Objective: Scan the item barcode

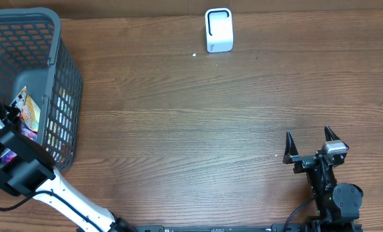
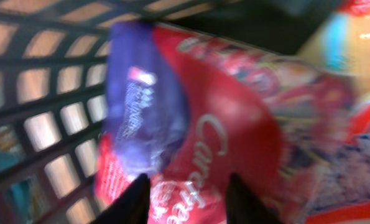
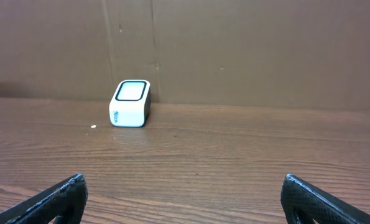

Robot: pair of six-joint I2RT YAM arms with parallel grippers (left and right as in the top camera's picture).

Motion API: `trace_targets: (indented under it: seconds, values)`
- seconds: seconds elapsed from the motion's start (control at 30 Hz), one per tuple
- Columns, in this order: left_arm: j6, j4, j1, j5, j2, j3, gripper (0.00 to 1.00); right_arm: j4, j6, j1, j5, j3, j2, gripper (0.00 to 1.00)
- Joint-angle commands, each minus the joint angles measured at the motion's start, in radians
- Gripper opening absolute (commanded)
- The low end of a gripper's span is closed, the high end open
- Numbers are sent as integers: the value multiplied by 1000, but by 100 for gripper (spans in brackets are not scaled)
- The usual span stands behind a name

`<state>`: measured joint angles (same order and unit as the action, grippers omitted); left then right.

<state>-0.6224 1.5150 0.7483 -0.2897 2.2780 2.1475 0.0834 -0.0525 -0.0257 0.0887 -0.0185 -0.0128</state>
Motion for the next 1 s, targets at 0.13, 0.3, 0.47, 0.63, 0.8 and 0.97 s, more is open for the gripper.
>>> trace_targets:
  seconds: [0.13, 0.3, 0.47, 0.63, 0.8, 0.97]
  values:
    - [153, -84, -16, 232, -3, -7, 45, -4, -1, 8, -10, 10, 10, 100]
    - [190, -95, -16, 235, -3, -8, 47, -4, -1, 8, -10, 10, 10, 100]
    - [251, -98, -16, 275, -2, -8, 67, -4, -1, 8, -10, 10, 10, 100]
    - [332, -117, -24, 400, -2, -9, 64, -4, -1, 8, -10, 10, 10, 100]
    - [348, -121, -42, 403, -2, -10, 68, -4, -1, 8, -10, 10, 10, 100]
    - [354, -144, -62, 402, -2, -43, 82, -4, -1, 8, -10, 10, 10, 100]
